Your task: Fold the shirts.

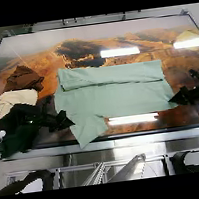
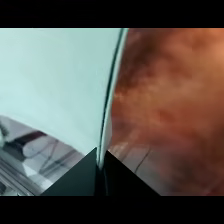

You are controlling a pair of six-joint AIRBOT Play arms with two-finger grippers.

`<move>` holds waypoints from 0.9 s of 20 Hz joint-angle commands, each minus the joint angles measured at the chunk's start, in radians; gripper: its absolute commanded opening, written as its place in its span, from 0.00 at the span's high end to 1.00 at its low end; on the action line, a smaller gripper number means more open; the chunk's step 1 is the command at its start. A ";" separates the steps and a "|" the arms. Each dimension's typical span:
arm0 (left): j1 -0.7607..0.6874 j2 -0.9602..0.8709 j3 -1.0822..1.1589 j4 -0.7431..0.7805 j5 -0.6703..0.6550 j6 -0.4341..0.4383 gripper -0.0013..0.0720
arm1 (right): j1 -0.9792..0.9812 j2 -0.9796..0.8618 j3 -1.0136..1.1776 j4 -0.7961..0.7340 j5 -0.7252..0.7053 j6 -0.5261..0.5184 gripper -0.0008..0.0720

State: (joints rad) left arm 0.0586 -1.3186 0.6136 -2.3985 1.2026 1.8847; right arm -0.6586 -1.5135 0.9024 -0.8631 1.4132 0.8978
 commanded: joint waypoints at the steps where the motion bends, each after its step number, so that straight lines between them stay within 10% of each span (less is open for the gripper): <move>1: 0.116 0.140 -0.045 0.034 0.138 -0.009 0.95 | -0.105 0.063 0.001 -0.005 0.018 0.023 0.97; 10: 0.211 0.141 0.154 -0.072 0.171 -0.008 0.95 | -0.095 0.069 0.001 0.326 0.041 -0.081 0.96; 18: 0.128 -0.330 0.755 -0.088 0.159 -0.032 0.95 | 0.097 0.002 0.005 0.505 -0.445 -0.233 0.96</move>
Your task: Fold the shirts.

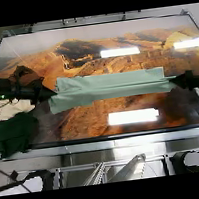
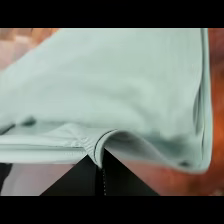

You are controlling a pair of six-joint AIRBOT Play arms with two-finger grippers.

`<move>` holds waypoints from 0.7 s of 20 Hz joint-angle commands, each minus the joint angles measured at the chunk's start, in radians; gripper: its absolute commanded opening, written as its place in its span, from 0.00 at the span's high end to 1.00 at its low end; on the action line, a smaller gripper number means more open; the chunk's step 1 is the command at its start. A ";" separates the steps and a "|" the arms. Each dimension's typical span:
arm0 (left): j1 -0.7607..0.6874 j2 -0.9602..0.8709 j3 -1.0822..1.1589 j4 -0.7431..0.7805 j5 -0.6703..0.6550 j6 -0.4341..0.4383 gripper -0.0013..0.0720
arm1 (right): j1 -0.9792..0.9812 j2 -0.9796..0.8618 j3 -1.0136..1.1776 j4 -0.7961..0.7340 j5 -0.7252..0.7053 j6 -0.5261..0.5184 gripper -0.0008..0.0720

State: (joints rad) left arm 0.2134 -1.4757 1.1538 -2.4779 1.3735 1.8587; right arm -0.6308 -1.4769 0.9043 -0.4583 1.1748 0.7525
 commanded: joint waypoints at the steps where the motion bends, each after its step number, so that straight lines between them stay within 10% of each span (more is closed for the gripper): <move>1: -0.034 -0.243 0.296 -0.008 -0.012 -0.010 0.95 | 0.095 -0.056 0.008 0.139 -0.259 -0.129 0.96; 12: -0.091 -0.702 0.711 -0.003 0.100 -0.035 0.96 | 0.183 -0.171 0.055 0.121 -0.367 -0.215 0.96; 14: -0.092 -0.713 0.763 -0.005 0.185 -0.036 0.32 | 0.177 -0.147 0.063 0.094 -0.336 -0.215 0.57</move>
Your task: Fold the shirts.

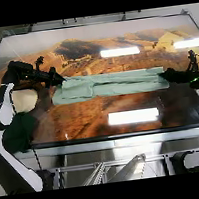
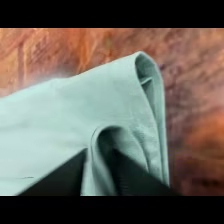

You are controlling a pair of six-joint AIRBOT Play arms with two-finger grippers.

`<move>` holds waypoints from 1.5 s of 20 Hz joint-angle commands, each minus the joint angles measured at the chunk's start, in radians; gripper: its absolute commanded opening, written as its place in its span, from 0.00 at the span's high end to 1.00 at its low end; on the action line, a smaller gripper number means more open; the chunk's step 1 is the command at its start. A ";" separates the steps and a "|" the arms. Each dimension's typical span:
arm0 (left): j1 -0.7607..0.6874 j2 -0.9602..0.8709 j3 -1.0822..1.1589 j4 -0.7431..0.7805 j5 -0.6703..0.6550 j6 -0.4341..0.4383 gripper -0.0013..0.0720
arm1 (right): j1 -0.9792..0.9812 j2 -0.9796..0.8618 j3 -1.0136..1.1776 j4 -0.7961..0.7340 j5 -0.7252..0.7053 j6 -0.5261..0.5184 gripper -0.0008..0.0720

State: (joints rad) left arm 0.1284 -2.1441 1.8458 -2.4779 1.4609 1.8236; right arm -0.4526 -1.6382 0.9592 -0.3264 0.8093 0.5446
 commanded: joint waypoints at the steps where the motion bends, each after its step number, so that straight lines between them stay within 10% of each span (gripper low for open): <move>1: -0.007 -0.042 0.106 -0.006 0.148 -0.003 0.07 | -0.011 0.039 0.024 -0.086 0.055 0.008 0.56; 2: -0.006 -0.039 0.151 -0.005 0.209 -0.027 0.02 | -0.025 0.071 0.052 -0.155 0.076 0.059 0.53; 4: -0.001 -0.024 0.221 -0.005 0.276 -0.063 0.02 | -0.050 0.115 0.122 -0.324 0.063 0.230 0.16; 7: 0.000 0.050 0.182 -0.001 0.225 -0.063 0.02 | -0.063 0.068 0.208 -0.433 0.082 0.414 0.13; 13: -0.004 0.103 0.084 -0.004 0.212 -0.064 0.03 | -0.029 -0.137 0.262 -0.384 0.195 0.455 0.14; 19: -0.101 0.102 0.083 -0.003 0.148 -0.063 0.03 | 0.043 -0.200 0.305 -0.375 0.283 0.467 0.39; 22: -0.200 0.101 0.083 0.000 0.016 -0.063 0.03 | 0.089 -0.214 0.343 -0.365 0.337 0.466 0.82; 23: -0.236 0.101 0.083 0.001 -0.042 -0.063 0.13 | 0.100 -0.213 0.353 -0.361 0.351 0.466 0.96; 27: -0.415 0.080 0.085 0.141 -0.276 -0.063 0.98 | 0.085 -0.170 0.432 -0.351 0.513 0.456 0.97; 30: -0.536 0.007 0.085 0.238 -0.275 -0.114 0.98 | 0.025 -0.086 0.495 -0.350 0.614 0.483 0.97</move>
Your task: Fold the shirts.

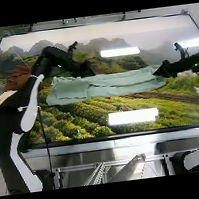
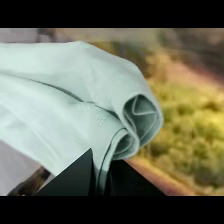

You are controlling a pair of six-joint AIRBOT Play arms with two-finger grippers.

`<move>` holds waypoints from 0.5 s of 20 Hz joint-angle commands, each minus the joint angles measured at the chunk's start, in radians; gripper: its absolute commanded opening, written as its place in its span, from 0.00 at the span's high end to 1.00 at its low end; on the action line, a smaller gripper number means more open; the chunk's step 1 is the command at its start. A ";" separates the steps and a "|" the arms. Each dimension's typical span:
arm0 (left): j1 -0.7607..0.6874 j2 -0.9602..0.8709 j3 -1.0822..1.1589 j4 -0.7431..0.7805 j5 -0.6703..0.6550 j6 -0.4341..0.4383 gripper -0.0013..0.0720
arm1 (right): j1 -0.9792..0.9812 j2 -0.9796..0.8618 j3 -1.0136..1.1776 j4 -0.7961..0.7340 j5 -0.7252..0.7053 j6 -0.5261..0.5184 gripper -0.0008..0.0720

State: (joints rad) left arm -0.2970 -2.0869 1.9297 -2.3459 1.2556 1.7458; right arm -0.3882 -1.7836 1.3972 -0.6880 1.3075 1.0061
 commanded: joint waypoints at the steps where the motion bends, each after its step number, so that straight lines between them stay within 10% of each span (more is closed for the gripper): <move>1: -0.138 -0.080 0.001 0.111 -0.039 -0.051 0.98 | -0.062 0.082 0.078 0.016 0.146 0.023 0.97; 10: -0.229 -0.160 0.188 -0.075 0.080 -0.114 0.96 | -0.121 0.206 0.123 0.320 0.351 0.026 0.97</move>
State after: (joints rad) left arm -0.5179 -2.2498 2.0487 -2.3146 1.2762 1.6489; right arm -0.5171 -1.6070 1.5135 -0.4831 1.5970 1.0222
